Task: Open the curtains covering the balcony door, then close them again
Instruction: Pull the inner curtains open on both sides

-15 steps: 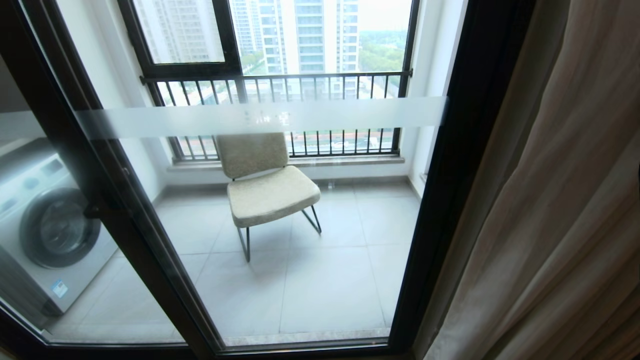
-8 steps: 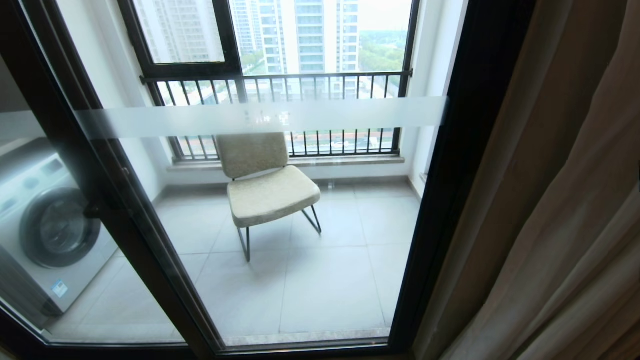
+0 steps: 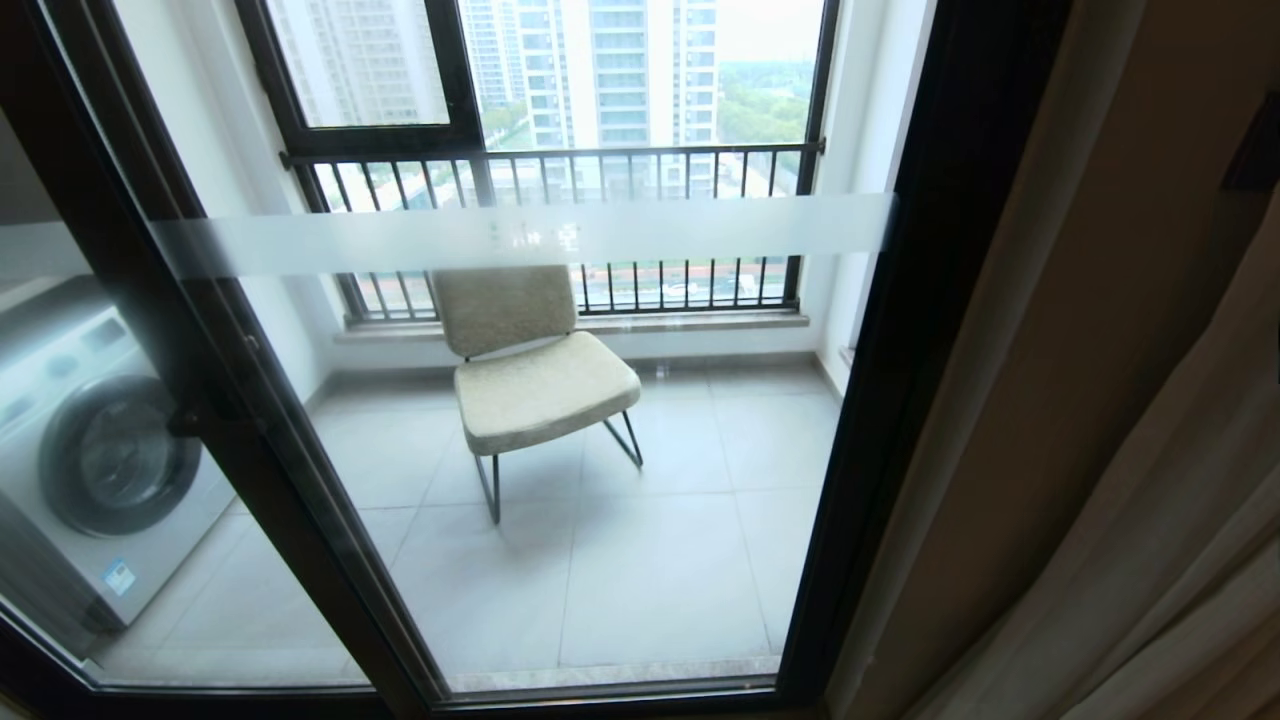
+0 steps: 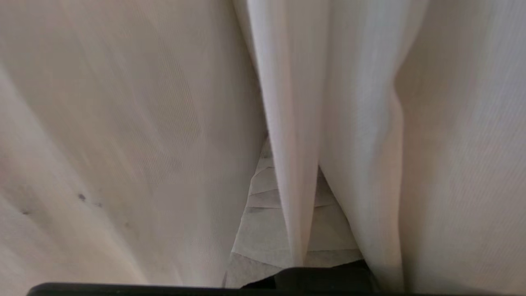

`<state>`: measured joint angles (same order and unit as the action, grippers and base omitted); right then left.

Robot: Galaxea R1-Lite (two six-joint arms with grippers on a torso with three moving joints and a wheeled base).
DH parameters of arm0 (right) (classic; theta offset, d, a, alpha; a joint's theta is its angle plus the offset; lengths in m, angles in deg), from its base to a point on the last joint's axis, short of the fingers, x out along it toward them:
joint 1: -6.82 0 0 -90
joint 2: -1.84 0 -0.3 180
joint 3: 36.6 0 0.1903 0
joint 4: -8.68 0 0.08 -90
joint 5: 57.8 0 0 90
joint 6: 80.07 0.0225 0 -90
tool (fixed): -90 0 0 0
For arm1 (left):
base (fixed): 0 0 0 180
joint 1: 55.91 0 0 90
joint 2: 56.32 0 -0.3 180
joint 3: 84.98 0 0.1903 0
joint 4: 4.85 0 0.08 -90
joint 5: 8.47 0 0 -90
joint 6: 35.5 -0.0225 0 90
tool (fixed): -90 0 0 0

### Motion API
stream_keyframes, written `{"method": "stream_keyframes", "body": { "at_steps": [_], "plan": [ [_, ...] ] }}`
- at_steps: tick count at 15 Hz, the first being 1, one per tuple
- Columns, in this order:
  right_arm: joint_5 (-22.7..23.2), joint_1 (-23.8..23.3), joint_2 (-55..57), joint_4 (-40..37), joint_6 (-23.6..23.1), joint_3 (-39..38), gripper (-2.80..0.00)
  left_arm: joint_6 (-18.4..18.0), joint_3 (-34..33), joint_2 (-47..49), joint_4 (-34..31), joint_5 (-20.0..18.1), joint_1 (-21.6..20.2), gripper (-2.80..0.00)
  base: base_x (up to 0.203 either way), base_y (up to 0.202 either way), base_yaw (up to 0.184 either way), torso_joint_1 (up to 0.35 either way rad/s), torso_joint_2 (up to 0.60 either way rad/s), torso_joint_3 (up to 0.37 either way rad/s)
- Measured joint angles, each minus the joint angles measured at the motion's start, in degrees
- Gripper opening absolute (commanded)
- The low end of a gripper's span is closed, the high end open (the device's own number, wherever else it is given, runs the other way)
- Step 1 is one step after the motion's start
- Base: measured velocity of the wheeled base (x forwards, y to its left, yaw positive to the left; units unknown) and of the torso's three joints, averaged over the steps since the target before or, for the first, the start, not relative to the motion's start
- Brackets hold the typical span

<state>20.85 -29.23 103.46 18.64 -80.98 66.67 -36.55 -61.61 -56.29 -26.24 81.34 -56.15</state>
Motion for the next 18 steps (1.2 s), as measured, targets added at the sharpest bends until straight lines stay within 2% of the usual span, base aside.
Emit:
{"method": "stream_keyframes", "body": {
  "at_steps": [4, 7, 8, 12, 16, 18],
  "plan": [
    [0.1, 0.7, -0.1, -0.4, 0.0, 0.0, -2.8, 0.0, 0.0, 0.0, 0.0, 0.0, 0.0, -2.8, 0.0, 0.0, 0.0, 0.0, 0.0, 0.0],
    [0.1, 3.8, -1.8, -1.3, 0.0, -0.7, -2.8, 0.0, 0.0, 0.0, 0.0, 0.0, 0.0, -2.8, 0.0, 0.0, 0.0, 0.0, 0.0, 0.0],
    [0.7, 5.2, -2.5, -1.5, 0.0, -1.0, -2.8, 0.0, 0.0, 0.0, 0.0, 0.0, 0.0, -2.8, 0.0, 0.0, 0.0, 0.0, 0.0, 0.0],
    [10.5, 11.8, -6.4, -1.0, -0.2, -3.2, -2.8, 0.0, 0.0, 0.0, 0.0, 0.0, 0.0, -2.8, 0.0, 0.0, 0.0, 0.0, 0.0, 0.0],
    [11.5, 22.6, -8.1, -0.3, -0.3, -3.5, -2.8, 0.0, 0.0, 0.0, 0.0, 0.0, 0.0, -2.8, 0.0, 0.0, 0.0, 0.0, 0.0, 0.0],
    [11.4, 25.6, -8.4, -0.3, -0.6, -3.4, -2.8, 0.0, 0.0, 0.0, 0.0, 0.0, 0.0, -2.8, 0.0, 0.0, 0.0, 0.0, 0.0, 0.0]
  ]
}}
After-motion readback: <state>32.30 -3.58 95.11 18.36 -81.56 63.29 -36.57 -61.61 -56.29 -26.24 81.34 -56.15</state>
